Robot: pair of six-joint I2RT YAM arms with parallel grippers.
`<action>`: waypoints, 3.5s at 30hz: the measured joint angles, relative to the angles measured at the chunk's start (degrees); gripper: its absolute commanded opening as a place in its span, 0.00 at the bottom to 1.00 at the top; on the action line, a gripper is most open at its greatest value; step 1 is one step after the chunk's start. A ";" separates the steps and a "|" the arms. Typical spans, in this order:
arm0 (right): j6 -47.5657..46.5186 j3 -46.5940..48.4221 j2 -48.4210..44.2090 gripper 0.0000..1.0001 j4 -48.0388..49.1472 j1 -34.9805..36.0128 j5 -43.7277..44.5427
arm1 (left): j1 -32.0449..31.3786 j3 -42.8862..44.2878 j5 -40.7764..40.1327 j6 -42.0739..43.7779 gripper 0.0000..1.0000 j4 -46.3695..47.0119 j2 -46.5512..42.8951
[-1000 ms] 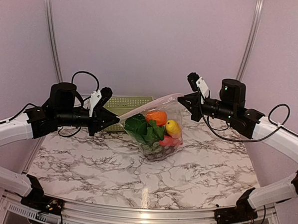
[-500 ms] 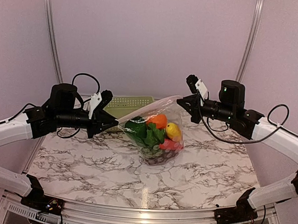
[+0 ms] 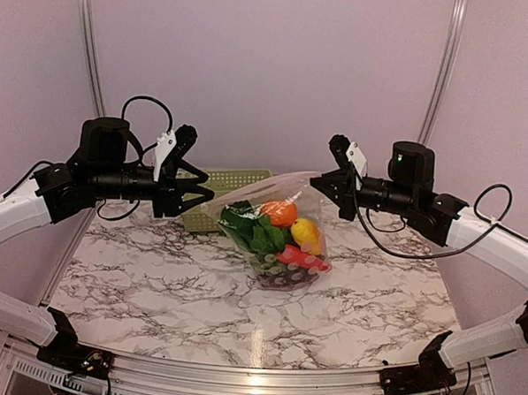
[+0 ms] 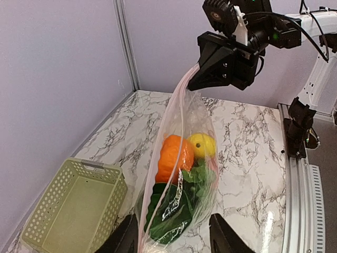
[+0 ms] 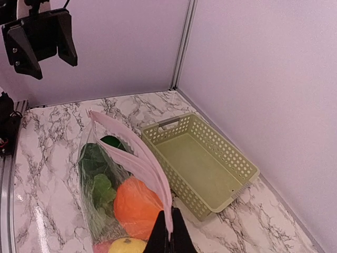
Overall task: Open the zip-top bag and remove the fake food
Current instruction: Open the zipper of the food storage bag at the center of the board.
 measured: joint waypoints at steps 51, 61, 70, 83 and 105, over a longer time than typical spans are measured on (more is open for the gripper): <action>-1.49 3.63 -4.07 0.05 -5.05 -3.10 -0.83 | -17.64 23.91 -7.58 -8.74 0.00 3.43 27.15; 6.84 13.68 5.90 0.47 -6.10 -4.24 6.27 | -17.88 22.08 -19.65 -28.55 0.00 13.51 32.54; 20.33 28.09 5.86 0.45 -23.56 -4.20 16.72 | -17.88 22.08 -22.91 -35.41 0.00 16.92 33.27; 37.13 28.30 2.08 0.37 -45.70 -1.60 15.34 | -17.88 24.02 -23.06 -37.07 0.00 18.51 35.76; 46.47 17.20 2.99 0.00 -41.48 0.44 14.27 | -17.88 24.52 -22.86 -37.48 0.00 18.93 36.46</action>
